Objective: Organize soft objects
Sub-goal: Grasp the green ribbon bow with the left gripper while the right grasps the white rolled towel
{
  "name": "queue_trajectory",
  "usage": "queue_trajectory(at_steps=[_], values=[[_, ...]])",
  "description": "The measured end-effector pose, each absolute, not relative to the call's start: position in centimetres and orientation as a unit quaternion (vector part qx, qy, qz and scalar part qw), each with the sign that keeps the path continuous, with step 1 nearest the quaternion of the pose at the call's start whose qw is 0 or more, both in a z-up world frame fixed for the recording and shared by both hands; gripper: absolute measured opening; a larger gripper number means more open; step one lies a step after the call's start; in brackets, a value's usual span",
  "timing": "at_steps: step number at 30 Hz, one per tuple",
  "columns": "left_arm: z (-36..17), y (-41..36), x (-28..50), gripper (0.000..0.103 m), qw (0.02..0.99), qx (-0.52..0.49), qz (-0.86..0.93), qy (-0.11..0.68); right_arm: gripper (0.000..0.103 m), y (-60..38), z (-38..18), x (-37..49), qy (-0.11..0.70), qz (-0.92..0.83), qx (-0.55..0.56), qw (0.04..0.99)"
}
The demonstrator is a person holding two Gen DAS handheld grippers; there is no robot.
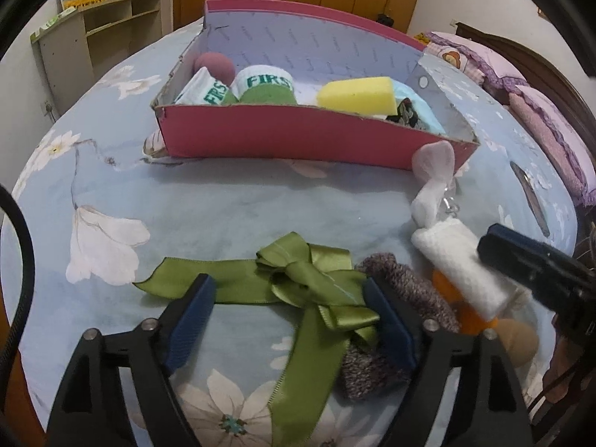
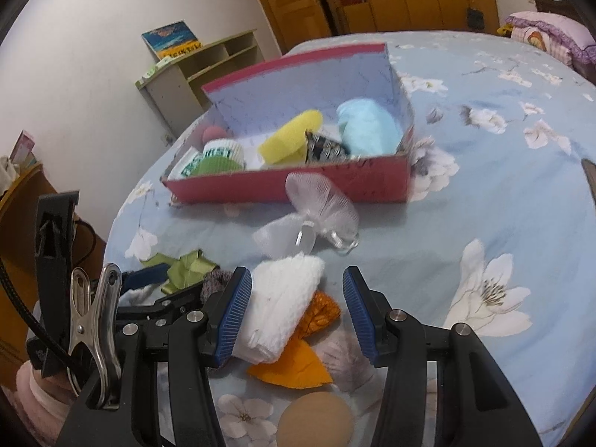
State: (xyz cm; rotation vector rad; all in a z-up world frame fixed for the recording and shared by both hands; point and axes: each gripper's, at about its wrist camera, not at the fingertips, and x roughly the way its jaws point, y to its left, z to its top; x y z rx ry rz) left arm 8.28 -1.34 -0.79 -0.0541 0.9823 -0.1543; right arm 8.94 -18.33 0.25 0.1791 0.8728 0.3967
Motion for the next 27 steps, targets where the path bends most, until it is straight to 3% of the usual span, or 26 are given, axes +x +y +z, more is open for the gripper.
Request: queue_trajectory(at_steps=[6, 15, 21, 23, 27], values=[[-1.4, -1.0, 8.2, 0.097, 0.877, -0.028, -0.067, 0.474, 0.052, -17.2, -0.8, 9.1, 0.440, 0.202, 0.075, 0.872], [-0.8, -0.8, 8.1, 0.095, 0.879, -0.041, -0.068, 0.470, 0.052, -16.9, -0.9, 9.1, 0.432, 0.205, 0.068, 0.876], [0.4, -1.5, 6.8, 0.064, 0.889, -0.026, -0.090, 0.447, 0.052, -16.7, -0.7, 8.8, 0.422, 0.208, 0.058, 0.880], [0.8, -2.0, 6.6, 0.047, 0.892, -0.019, -0.099, 0.441, 0.052, -16.6, -0.6, 8.7, 0.419, 0.208, 0.055, 0.882], [1.7, -2.2, 6.1, 0.031, 0.894, -0.021, -0.113, 0.433, 0.052, -16.6, -0.4, 8.4, 0.410, 0.210, 0.050, 0.886]])
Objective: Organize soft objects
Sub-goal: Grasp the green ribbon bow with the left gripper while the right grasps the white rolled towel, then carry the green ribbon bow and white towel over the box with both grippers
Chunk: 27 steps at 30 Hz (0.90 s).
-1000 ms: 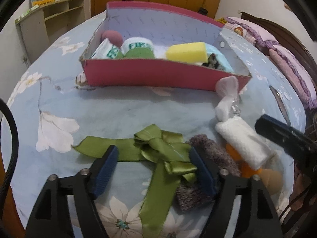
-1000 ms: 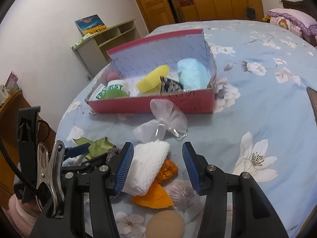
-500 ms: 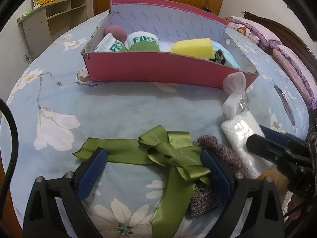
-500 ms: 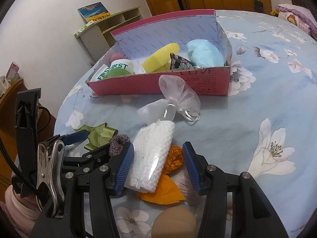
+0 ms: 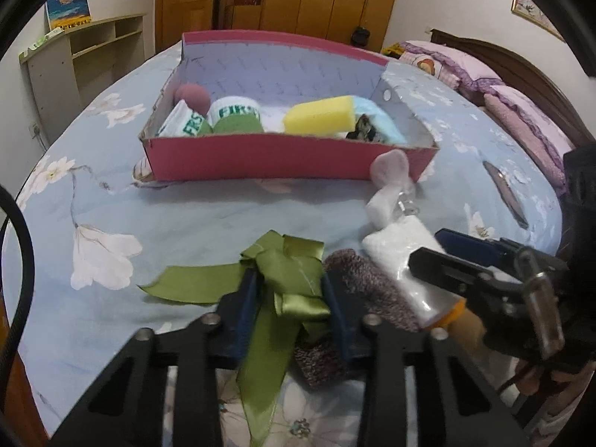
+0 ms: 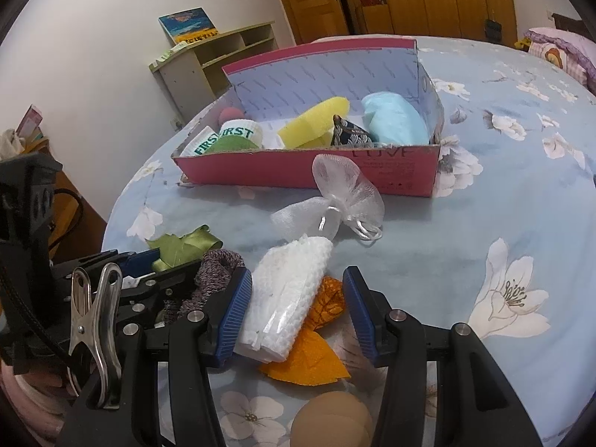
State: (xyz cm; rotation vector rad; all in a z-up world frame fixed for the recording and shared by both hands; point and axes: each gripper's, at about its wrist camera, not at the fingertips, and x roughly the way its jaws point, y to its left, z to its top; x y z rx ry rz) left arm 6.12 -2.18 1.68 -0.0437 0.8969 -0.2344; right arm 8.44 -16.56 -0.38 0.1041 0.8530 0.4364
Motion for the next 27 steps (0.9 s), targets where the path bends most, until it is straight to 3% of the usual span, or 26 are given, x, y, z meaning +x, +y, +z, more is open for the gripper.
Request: queue_trajectory(at_steps=[3, 8, 13, 16, 27], values=[[2.4, -1.7, 5.7, 0.025, 0.899, -0.023, -0.109, 0.422, 0.052, -16.5, -0.2, 8.3, 0.402, 0.214, 0.045, 0.889], [3.4, -0.5, 5.5, 0.024, 0.908, -0.036, -0.099, 0.406, 0.051, -16.2, -0.3, 8.2, 0.401, 0.222, 0.039, 0.888], [3.8, 0.3, 5.3, 0.024, 0.911, -0.040, -0.094, 0.399, 0.025, -15.9, -0.4, 8.1, 0.399, 0.216, 0.025, 0.891], [3.8, 0.6, 5.3, 0.024, 0.912, -0.043, -0.093, 0.398, 0.017, -16.1, -0.2, 8.1, 0.397, 0.222, 0.037, 0.890], [4.6, 1.1, 5.2, 0.024, 0.917, -0.047, -0.085, 0.388, 0.013, -16.4, 2.2, 6.7, 0.343, 0.244, 0.047, 0.906]])
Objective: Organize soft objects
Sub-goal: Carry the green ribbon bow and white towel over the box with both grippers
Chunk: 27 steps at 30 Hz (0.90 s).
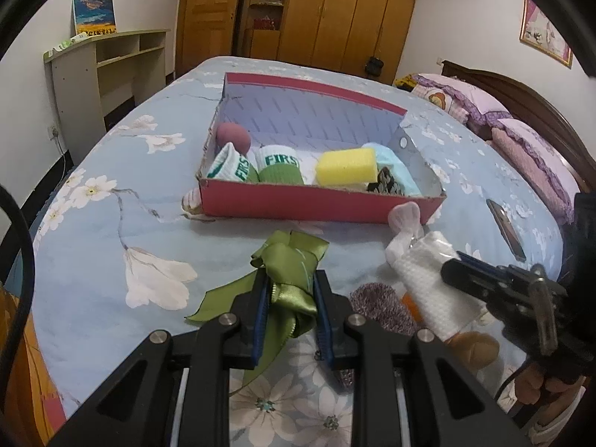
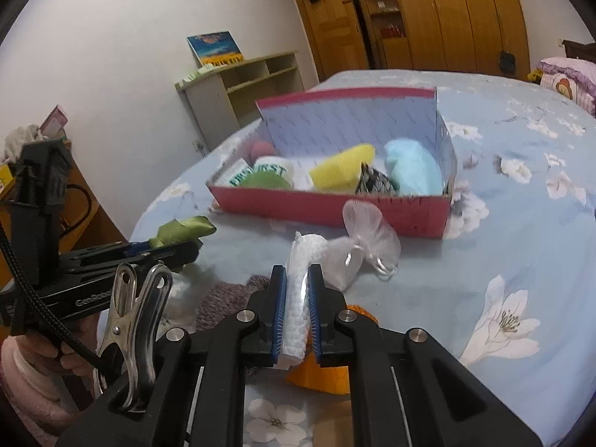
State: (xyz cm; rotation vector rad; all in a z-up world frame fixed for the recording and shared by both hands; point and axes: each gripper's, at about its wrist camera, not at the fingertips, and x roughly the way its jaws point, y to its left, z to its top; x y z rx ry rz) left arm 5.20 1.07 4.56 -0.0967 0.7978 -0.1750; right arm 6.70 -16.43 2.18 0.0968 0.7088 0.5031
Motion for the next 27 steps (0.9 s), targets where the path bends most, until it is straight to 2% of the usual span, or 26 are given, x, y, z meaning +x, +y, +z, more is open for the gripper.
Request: queue_trajectory(at_steps=[11, 27], values=[[6.6, 1.3, 6.6, 0.024, 0.928, -0.029, -0.080, 0.362, 0.013, -17.0, 2.9, 6.6, 0.327, 0.243, 0.060, 0.911], [8.9, 0.4, 13.5, 0.024, 0.937, -0.009, -0.086, 0.338, 0.013, -17.8, 3.8, 6.8, 0.319, 0.230, 0.064, 0.918]])
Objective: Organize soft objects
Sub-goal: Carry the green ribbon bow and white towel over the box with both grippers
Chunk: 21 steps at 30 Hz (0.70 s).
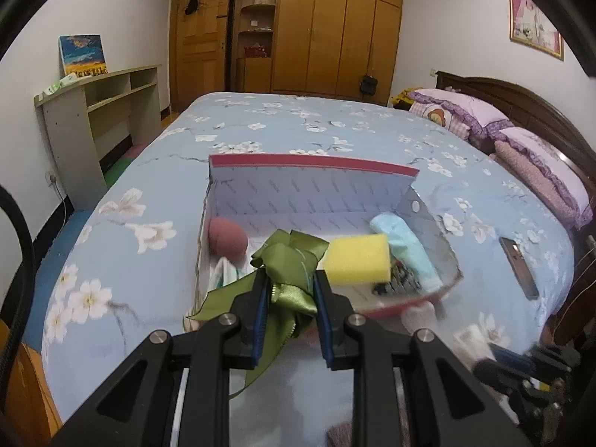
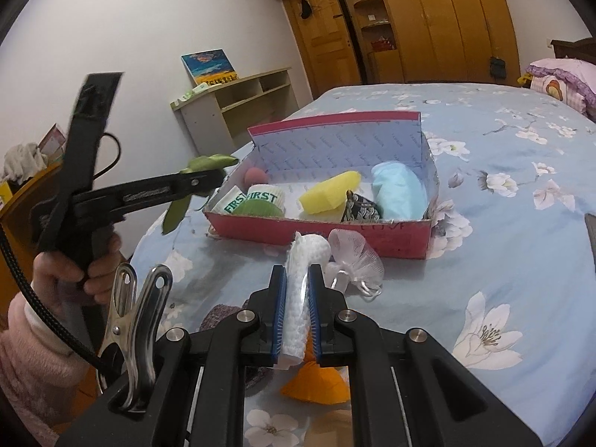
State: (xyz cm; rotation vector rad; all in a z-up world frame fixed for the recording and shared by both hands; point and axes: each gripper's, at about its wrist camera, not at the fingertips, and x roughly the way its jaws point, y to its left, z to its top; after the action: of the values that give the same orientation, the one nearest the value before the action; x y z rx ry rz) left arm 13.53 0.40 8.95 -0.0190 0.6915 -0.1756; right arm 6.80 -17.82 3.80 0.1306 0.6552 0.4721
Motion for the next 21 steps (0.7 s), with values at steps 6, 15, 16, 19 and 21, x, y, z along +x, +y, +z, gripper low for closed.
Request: queue_trajectory(at_steps=[6, 15, 16, 19, 21], values=[[8.9, 0.1, 16.6, 0.024, 0.937, -0.009, -0.084, 0.339, 0.013, -18.2, 4.5, 6.7, 0.312, 0.219, 0.061, 0.922], [7.7, -0.3, 20.7, 0.024, 0.934, -0.005, -0.077, 0.348, 0.013, -19.2, 5.2, 7.3, 0.309, 0.201, 0.057, 0.928], [7.5, -0.3, 21.2, 0.024, 0.933, -0.007, -0.076, 0.350, 0.013, -19.3, 5.3, 7.4, 0.308, 0.199, 0.056, 0.929], [6.6, -0.4, 22.4, 0.024, 0.931, -0.012, -0.073, 0.358, 0.013, -19.4, 5.5, 7.7, 0.308, 0.196, 0.054, 0.930], [6.1, -0.4, 22.9, 0.024, 0.929, -0.012, -0.068, 0.363, 0.013, -19.4, 5.8, 7.8, 0.305, 0.192, 0.050, 0.931]])
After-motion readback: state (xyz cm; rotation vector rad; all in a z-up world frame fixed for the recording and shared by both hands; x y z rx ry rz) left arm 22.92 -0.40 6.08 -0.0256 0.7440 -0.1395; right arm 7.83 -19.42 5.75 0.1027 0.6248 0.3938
